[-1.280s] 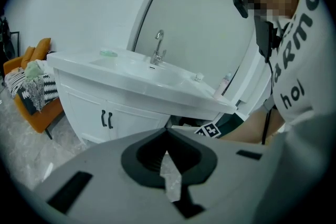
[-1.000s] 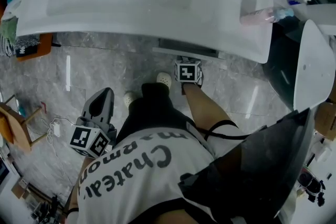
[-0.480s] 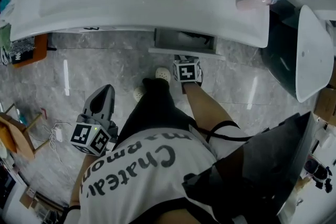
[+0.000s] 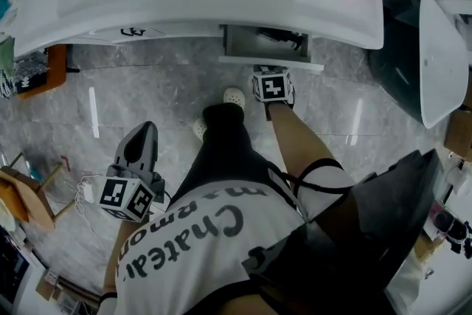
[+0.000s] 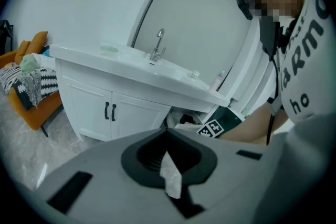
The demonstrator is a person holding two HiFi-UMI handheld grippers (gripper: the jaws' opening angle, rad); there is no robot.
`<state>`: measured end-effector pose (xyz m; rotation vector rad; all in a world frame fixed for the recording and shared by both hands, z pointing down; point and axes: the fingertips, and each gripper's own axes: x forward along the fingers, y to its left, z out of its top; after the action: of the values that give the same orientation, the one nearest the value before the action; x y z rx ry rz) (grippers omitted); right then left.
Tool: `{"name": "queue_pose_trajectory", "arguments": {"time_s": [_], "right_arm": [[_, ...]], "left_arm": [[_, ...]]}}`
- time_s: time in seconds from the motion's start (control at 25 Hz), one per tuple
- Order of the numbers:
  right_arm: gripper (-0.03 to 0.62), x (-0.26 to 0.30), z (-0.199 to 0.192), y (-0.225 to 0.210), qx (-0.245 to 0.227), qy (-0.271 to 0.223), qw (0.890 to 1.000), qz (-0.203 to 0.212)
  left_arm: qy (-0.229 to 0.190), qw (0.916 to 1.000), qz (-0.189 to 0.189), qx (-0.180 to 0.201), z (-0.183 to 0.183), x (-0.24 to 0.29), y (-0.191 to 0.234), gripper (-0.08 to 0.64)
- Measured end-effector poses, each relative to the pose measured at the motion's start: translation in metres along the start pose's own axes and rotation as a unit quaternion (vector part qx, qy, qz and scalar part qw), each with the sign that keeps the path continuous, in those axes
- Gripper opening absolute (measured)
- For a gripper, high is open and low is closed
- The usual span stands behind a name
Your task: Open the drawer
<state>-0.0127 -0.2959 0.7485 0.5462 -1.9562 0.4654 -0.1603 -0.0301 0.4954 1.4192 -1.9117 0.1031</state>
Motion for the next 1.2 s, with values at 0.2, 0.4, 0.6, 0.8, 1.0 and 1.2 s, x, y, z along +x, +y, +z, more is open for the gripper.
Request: {"name": "queue_pose_trajectory", "arguments": {"time_s": [0.2,0.4,0.6,0.8,1.0,1.2], "right_arm": [[0.137,0.0,-0.002,-0.001,-0.009,0.003,1.0,-0.008],[0.137,-0.005,-0.005,0.0,-0.003,-0.001,1.0,-0.018],[0.133,-0.009,-0.011,0.003,-0.007,-0.007,1.0,-0.023],[0.123,-0.012,-0.016,0.003,-0.003,-0.02,0.999,-0.028],[0.008,-0.012,-0.075,0.046,-0.015,0.068,0.997,0.042],[0.008,-0.022,-0.129,0.08,0.006,0.083,0.996,0.04]], "left_arm": [[0.006,1.0,-0.004,-0.005,-0.017,-0.013,0.01,0.008],[0.01,0.9999,-0.012,-0.004,-0.024,-0.02,0.012,0.008],[0.017,0.9997,-0.019,0.003,-0.028,-0.024,0.013,0.008],[0.018,0.9995,-0.024,0.006,-0.031,-0.024,0.013,0.008],[0.019,0.9993,-0.031,0.007,-0.034,-0.024,0.01,0.008],[0.024,0.9984,-0.045,0.024,-0.033,-0.024,0.008,0.008]]}}
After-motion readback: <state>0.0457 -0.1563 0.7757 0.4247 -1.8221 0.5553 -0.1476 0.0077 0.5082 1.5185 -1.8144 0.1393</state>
